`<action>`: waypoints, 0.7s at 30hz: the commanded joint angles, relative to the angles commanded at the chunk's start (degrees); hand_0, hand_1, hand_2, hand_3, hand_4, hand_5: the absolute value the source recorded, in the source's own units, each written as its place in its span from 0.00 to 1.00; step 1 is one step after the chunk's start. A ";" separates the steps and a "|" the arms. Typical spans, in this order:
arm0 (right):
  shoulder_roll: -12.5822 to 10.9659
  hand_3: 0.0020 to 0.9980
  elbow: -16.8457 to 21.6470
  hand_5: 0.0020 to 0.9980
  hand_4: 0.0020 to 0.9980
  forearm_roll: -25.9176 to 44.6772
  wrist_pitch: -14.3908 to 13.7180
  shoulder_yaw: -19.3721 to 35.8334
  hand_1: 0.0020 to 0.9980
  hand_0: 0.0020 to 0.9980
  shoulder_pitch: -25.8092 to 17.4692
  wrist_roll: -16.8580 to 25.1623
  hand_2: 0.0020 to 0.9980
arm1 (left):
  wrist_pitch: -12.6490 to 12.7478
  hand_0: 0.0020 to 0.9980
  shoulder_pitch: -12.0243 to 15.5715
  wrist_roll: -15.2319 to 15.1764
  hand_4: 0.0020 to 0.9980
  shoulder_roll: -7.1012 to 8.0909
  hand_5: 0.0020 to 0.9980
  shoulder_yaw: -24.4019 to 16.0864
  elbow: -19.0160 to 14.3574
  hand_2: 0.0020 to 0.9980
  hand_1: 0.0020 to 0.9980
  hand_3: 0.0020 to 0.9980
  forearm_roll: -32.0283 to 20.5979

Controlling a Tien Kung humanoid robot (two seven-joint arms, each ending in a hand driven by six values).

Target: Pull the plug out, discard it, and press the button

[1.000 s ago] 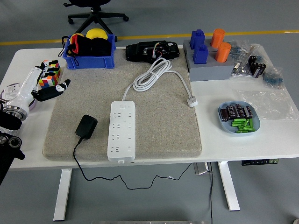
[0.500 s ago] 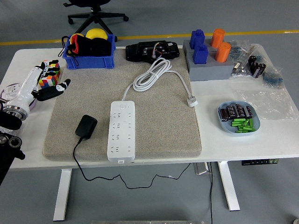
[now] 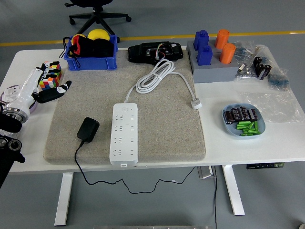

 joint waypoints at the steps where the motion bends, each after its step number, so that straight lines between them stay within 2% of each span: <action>1: -0.04 0.62 -0.01 0.49 0.71 0.04 0.00 -0.10 0.68 0.70 0.00 0.00 0.66 | -0.01 0.83 -0.02 0.02 0.73 0.02 0.30 0.04 0.01 0.79 0.77 0.86 0.02; 21: -0.02 0.62 -0.05 0.49 0.71 -0.01 0.02 -0.10 0.68 0.70 -0.23 -0.03 0.66 | -0.29 0.83 0.12 0.38 0.73 -0.01 0.29 0.34 -0.01 0.79 0.77 0.86 -0.12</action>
